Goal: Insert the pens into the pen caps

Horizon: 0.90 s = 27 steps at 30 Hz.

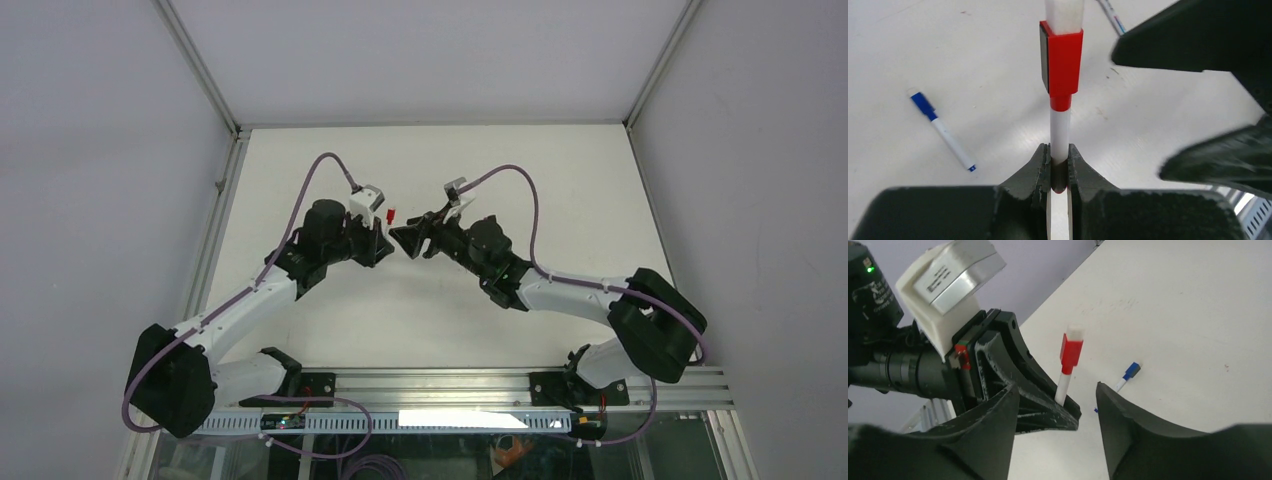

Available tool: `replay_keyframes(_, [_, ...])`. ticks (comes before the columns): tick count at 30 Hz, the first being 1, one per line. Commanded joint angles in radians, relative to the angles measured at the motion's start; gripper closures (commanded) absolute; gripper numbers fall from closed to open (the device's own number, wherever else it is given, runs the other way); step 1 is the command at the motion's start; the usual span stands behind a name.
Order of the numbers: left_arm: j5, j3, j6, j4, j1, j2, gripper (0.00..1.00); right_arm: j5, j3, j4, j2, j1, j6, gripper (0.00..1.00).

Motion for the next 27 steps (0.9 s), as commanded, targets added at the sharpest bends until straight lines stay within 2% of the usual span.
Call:
replay_keyframes(1, [-0.077,-0.052,-0.078,0.11,0.026,-0.013,1.0,-0.026,0.039,-0.033,-0.057,-0.027,-0.067,0.34])
replay_keyframes(3, [-0.08,-0.075,-0.095,0.096,0.026,0.014,1.0,0.081,0.028,-0.02,-0.1,-0.068,-0.094,0.29])
replay_keyframes(8, [-0.084,-0.109,-0.148,0.081,0.026,0.108,1.0,0.307,-0.14,0.109,-0.329,-0.202,-0.082,0.25])
replay_keyframes(11, [-0.095,-0.079,-0.162,0.033,0.026,0.185,1.0,0.42,-0.219,0.052,-0.495,-0.228,-0.084,0.25])
replay_keyframes(17, [-0.164,0.077,-0.157,-0.122,0.004,0.345,1.0,0.457,-0.299,-0.159,-0.666,-0.232,-0.063,0.25])
replay_keyframes(24, [-0.228,0.239,-0.176,-0.238,-0.031,0.487,1.0,0.443,-0.341,-0.252,-0.757,-0.232,-0.063,0.25])
replay_keyframes(27, [-0.25,0.297,-0.185,-0.29,-0.043,0.528,0.9,0.441,-0.343,-0.274,-0.779,-0.232,-0.081,0.24])
